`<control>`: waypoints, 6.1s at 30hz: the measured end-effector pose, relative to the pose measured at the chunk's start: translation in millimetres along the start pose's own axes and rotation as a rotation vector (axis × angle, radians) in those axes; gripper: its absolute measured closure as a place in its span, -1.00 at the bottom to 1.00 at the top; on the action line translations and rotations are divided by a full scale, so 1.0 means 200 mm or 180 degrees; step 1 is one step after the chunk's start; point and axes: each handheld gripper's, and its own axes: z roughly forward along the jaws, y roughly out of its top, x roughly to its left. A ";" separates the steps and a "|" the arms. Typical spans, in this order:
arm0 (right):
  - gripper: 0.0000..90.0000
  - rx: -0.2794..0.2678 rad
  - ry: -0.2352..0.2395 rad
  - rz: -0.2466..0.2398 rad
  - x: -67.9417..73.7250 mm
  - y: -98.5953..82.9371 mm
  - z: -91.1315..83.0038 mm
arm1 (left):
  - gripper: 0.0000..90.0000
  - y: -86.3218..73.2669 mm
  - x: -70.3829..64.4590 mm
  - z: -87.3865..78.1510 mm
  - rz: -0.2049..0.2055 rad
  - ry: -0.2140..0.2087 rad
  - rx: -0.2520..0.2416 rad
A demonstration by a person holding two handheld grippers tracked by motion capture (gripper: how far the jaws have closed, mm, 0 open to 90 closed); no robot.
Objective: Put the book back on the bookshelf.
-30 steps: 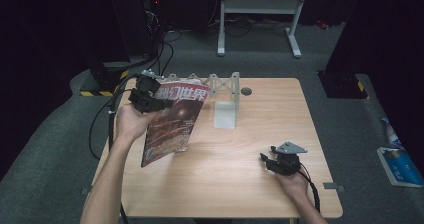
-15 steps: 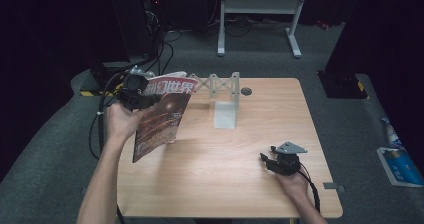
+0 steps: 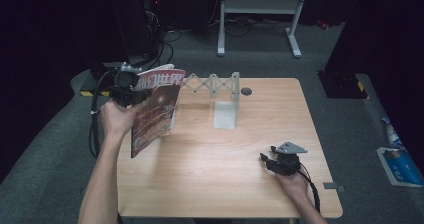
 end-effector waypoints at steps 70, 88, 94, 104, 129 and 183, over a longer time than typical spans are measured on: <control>-0.01 -0.0001 0.0003 0.0001 0.00 0.00 0.00 | 0.84 -0.17 0.07 0.38 -0.0727 0.0245 -0.0935; -0.01 -0.0004 0.0005 -0.0004 0.00 0.00 0.00 | 0.81 -0.16 0.09 0.34 -0.0654 0.0135 -0.0495; -0.02 -0.0004 0.0007 -0.0005 0.00 0.00 0.00 | 0.80 -0.16 0.11 0.31 -0.0728 0.0083 -0.0341; -0.02 -0.0001 0.0009 -0.0001 0.00 0.00 0.00 | 0.80 -0.12 0.09 0.27 -0.0658 0.0057 -0.0105; -0.02 -0.0001 0.0008 0.0001 0.00 0.00 0.00 | 0.86 -0.15 0.08 0.33 -0.0755 0.0256 -0.0561; -0.02 -0.0001 0.0009 0.0016 0.00 0.00 0.00 | 0.68 -0.26 0.27 0.34 -0.1023 0.0312 -0.0534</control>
